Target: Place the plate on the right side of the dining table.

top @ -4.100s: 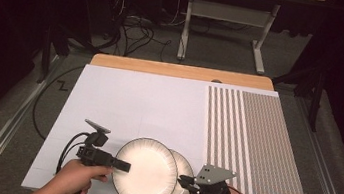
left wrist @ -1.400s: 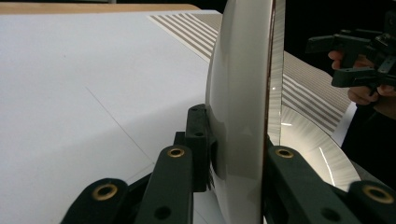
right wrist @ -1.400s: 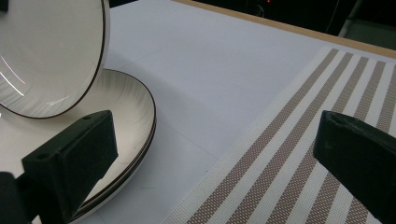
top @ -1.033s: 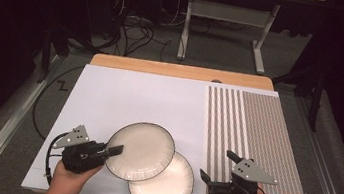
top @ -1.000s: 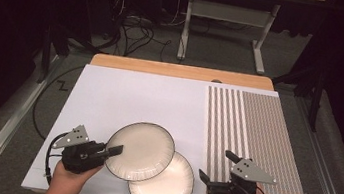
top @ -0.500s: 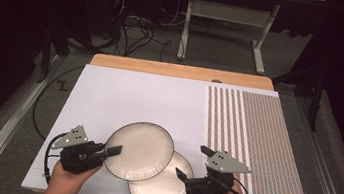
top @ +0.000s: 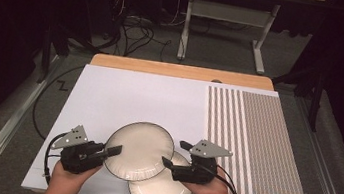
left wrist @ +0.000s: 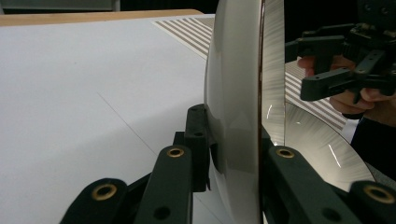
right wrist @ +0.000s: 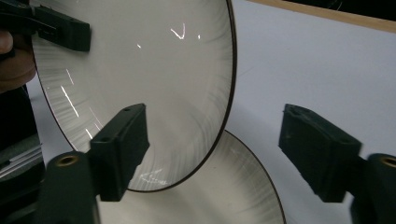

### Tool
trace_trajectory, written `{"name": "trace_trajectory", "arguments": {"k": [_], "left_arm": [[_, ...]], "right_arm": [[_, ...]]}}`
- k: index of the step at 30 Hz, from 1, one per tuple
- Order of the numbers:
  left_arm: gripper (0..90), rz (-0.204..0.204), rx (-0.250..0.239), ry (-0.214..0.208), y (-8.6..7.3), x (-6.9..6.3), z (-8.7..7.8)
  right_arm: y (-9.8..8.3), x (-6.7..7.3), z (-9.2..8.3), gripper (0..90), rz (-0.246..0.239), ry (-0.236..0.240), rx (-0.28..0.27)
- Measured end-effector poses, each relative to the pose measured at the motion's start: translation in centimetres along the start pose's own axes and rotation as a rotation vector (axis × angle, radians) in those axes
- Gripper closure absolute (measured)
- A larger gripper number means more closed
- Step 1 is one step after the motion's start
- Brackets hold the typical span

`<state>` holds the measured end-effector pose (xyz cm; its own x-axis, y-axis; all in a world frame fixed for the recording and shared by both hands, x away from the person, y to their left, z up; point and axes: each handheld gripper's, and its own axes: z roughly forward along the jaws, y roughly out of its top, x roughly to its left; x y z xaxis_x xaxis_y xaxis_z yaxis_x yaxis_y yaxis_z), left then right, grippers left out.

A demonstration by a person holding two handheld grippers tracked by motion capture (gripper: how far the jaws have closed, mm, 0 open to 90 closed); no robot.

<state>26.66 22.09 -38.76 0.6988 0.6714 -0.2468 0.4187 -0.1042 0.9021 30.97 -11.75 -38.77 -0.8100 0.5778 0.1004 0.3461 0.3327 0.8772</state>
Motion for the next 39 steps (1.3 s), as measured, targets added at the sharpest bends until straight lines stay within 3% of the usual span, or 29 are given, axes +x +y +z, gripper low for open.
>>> {"name": "trace_trajectory", "arguments": {"k": [2,3,4,5,11,24,35,39], "left_arm": [[77.4,0.0,-0.001,-0.001,0.0,0.0,0.0],[77.4,0.0,-0.001,-0.002,0.0,0.1,0.0],[77.4,-0.001,-0.001,-0.002,0.0,0.1,0.0],[77.4,-0.001,-0.002,-0.003,0.0,0.1,0.0],[77.4,0.001,-0.007,-0.008,-0.1,0.1,0.1],[77.5,0.001,-0.012,-0.01,-0.1,0.1,0.2],[78.8,-0.065,-0.019,-0.04,-0.2,0.3,0.2],[79.5,-0.07,-0.023,-0.044,-0.1,0.1,0.3]], "right_arm": [[-0.1,0.0,0.3,35.7,0.005,0.0,-0.001],[-0.1,-0.1,0.5,43.6,0.018,0.009,-0.006],[-0.1,-0.1,0.5,43.6,0.018,0.009,-0.006],[-0.2,-0.1,0.7,50.8,0.016,0.016,-0.007],[-0.4,-0.3,1.2,65.8,0.046,0.045,-0.002],[-0.6,-0.6,1.4,79.1,0.089,0.054,0.001],[-0.6,-0.9,0.9,83.6,0.139,0.087,-0.001],[-0.5,-1.0,0.4,85.7,0.156,0.094,-0.013]]}}
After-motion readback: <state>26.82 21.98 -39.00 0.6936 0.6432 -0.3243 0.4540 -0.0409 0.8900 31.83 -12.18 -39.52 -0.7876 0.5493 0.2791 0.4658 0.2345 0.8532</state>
